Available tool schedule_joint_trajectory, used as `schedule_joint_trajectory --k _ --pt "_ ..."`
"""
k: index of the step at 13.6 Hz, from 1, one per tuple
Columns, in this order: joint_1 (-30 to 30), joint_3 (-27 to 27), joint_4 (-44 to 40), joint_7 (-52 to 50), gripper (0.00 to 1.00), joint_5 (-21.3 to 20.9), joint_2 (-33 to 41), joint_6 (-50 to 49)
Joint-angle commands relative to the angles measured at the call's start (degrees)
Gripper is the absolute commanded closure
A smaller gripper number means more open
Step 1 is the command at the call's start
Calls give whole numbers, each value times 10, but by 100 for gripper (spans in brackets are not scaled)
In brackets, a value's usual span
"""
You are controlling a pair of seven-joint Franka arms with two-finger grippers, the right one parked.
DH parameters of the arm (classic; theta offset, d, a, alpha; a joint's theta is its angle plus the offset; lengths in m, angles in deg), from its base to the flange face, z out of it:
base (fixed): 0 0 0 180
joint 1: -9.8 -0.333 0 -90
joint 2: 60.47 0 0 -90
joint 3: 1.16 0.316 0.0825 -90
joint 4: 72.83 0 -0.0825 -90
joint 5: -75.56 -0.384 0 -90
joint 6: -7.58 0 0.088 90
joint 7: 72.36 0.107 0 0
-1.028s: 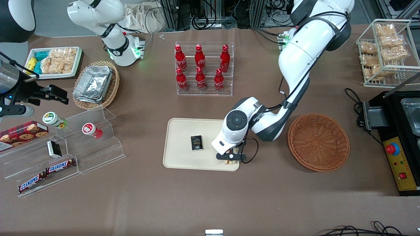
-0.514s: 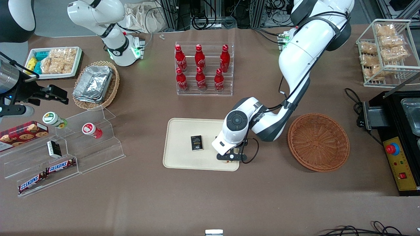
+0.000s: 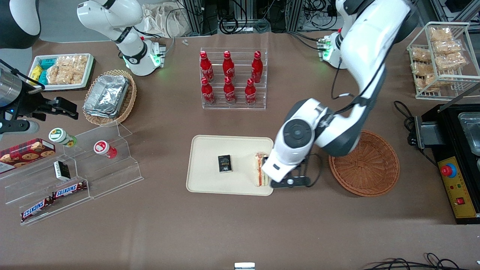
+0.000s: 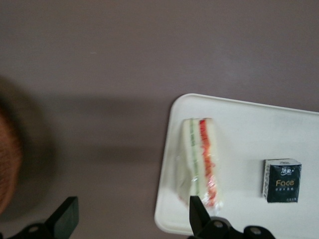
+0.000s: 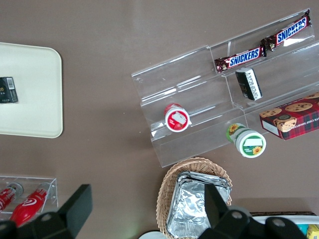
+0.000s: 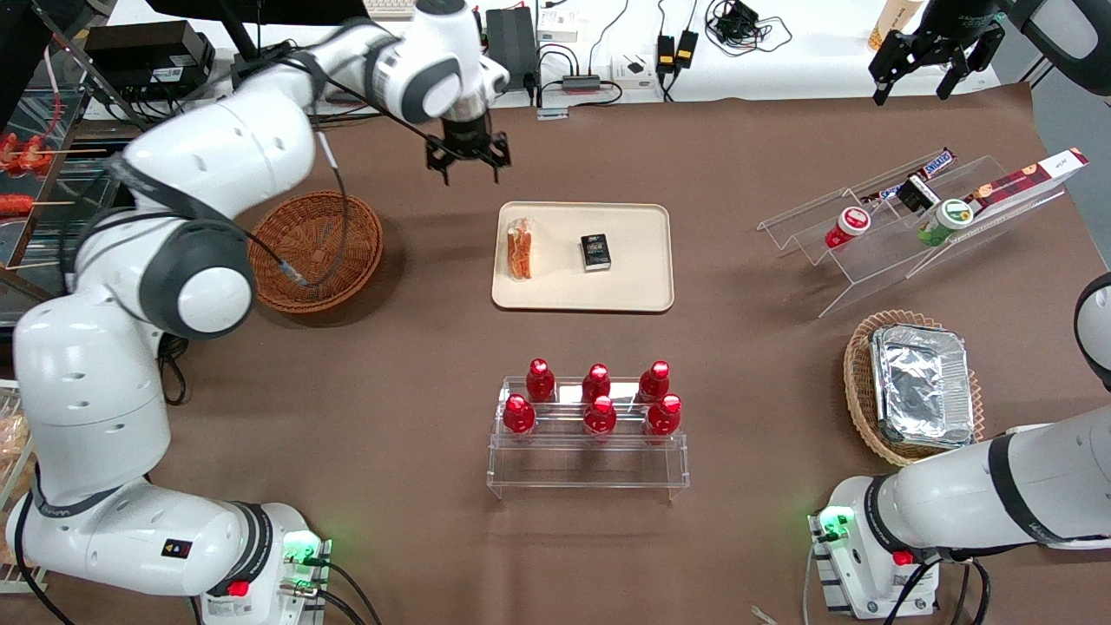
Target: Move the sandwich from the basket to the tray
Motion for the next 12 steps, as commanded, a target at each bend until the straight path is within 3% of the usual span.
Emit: schedule_joint_trajectory --k 1,6,9,12 --pt "-46 -1 22 11 0 17 66 -52" --pt "-145 -1 24 81 0 36 154 -197" --pt "-197 0 58 196 0 38 206 -206" --pt "-253 1 60 294 0 71 239 -225"
